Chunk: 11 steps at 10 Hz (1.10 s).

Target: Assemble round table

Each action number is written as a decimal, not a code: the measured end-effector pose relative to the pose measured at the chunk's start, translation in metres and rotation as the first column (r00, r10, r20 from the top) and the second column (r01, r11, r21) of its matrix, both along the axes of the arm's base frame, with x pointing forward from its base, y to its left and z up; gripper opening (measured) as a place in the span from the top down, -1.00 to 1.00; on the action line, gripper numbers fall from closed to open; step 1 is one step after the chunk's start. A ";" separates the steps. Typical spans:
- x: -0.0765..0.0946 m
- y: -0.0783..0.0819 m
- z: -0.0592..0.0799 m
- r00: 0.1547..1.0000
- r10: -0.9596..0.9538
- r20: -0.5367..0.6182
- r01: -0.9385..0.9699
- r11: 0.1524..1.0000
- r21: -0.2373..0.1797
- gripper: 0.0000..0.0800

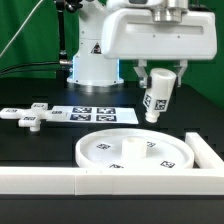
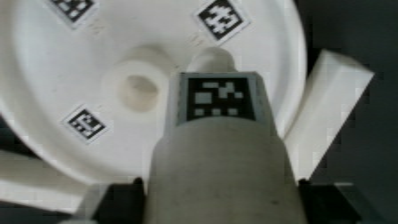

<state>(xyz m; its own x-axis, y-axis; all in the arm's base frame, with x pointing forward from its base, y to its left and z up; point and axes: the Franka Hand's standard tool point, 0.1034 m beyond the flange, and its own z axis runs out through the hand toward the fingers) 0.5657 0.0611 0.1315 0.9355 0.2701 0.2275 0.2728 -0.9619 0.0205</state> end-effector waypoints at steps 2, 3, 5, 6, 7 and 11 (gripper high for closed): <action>0.002 0.000 0.000 1.000 0.013 0.015 -0.013 1.000 -0.006 -0.02; 0.002 0.000 0.000 1.000 0.013 0.015 -0.013 1.000 -0.006 -0.02; 0.003 -0.010 -0.005 0.999 -0.032 0.001 0.032 0.999 0.019 -0.02; 0.015 -0.019 -0.008 1.000 -0.027 0.009 0.026 0.999 0.019 -0.02; 0.019 -0.020 -0.011 1.000 -0.025 0.019 0.024 1.000 0.018 -0.02; 0.024 -0.024 -0.013 0.994 -0.023 0.111 0.022 1.000 0.014 -0.02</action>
Offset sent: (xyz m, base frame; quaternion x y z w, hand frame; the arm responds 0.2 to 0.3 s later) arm 0.0000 0.0000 0.0000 0.0000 0.0000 0.0000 1.0000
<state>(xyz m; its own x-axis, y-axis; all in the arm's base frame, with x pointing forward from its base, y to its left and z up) 0.5892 0.0371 0.1187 0.9102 0.2457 0.3336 0.2478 -0.9681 0.0370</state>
